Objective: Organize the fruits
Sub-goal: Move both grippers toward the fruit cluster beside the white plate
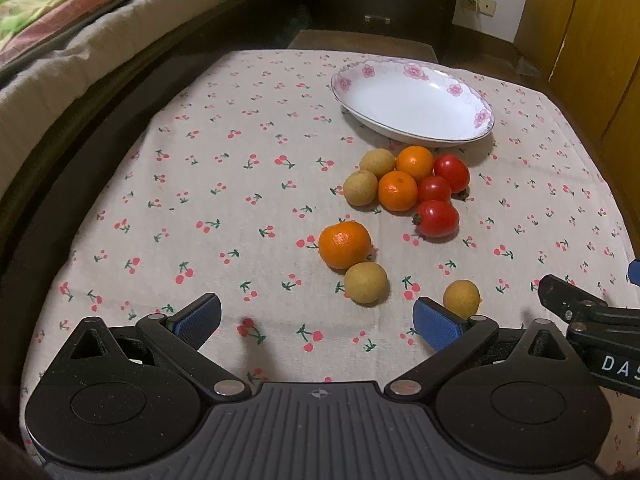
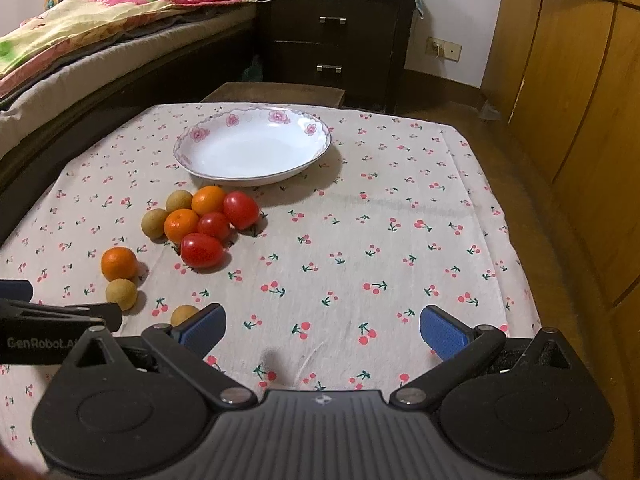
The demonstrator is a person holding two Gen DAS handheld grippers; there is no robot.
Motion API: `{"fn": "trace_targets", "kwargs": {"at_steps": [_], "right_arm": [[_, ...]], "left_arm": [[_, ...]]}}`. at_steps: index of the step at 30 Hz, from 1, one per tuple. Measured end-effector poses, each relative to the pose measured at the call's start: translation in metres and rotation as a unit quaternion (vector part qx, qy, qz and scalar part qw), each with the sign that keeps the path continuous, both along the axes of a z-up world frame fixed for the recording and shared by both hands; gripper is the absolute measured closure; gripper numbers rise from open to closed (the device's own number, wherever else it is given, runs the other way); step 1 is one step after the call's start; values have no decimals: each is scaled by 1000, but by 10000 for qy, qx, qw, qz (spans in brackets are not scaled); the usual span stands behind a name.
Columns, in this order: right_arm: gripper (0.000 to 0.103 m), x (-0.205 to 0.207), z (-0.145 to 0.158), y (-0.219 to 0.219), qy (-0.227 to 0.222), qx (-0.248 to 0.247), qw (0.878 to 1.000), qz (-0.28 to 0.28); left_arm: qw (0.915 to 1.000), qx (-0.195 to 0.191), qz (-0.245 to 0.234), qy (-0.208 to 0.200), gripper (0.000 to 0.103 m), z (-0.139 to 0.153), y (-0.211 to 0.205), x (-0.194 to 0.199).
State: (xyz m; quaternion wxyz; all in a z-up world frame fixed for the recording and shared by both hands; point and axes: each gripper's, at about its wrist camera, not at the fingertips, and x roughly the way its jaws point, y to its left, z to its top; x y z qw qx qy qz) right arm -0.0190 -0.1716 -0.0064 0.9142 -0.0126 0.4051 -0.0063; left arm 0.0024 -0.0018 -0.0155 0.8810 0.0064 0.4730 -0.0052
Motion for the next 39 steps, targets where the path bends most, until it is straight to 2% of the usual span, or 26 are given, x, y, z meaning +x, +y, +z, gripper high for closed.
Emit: {"fn": "trace_targets", "kwargs": {"at_steps": [39], "right_arm": [[0,3,-7,1,183,74,9998,-3]], "left_arm": [[10000,-30,-25,76,0,-1,-2,-1]]}}
